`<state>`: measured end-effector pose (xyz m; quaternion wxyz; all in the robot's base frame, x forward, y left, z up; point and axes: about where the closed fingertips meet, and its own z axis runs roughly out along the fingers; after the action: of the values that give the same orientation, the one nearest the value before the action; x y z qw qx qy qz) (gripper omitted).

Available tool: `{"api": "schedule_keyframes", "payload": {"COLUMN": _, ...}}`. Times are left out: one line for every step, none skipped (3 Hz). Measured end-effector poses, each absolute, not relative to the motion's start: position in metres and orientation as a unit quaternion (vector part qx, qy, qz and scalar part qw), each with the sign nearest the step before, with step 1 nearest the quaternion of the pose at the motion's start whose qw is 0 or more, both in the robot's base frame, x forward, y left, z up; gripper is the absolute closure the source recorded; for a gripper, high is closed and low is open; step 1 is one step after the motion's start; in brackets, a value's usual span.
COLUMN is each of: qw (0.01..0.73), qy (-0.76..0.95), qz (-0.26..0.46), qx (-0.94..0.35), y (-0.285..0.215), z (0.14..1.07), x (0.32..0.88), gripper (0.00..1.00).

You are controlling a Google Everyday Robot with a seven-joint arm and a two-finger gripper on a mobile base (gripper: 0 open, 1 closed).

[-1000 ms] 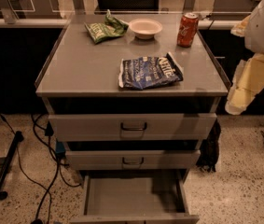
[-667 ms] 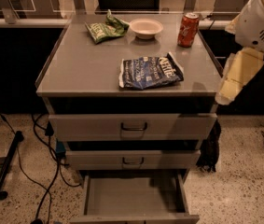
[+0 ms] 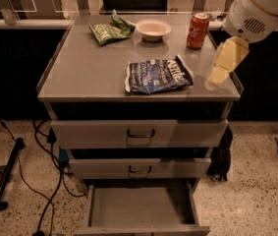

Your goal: Place blue chip bag into bottom drawer

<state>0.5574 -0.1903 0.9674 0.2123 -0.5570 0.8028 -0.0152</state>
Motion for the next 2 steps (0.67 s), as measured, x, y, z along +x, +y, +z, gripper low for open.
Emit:
{"api": "schedule_keyframes", "payload": {"qw": 0.215, "qy": 0.803, "qz": -0.004, "qx": -0.555, "y": -0.178, "z": 0.962, "x": 0.58, "gripper": 0.0}}
{"api": "schedule_keyframes", "payload": {"qw": 0.224, "qy": 0.801, "qz": 0.014, "qx": -0.555, "y": -0.165, "z": 0.951, "x": 0.603, "gripper": 0.0}}
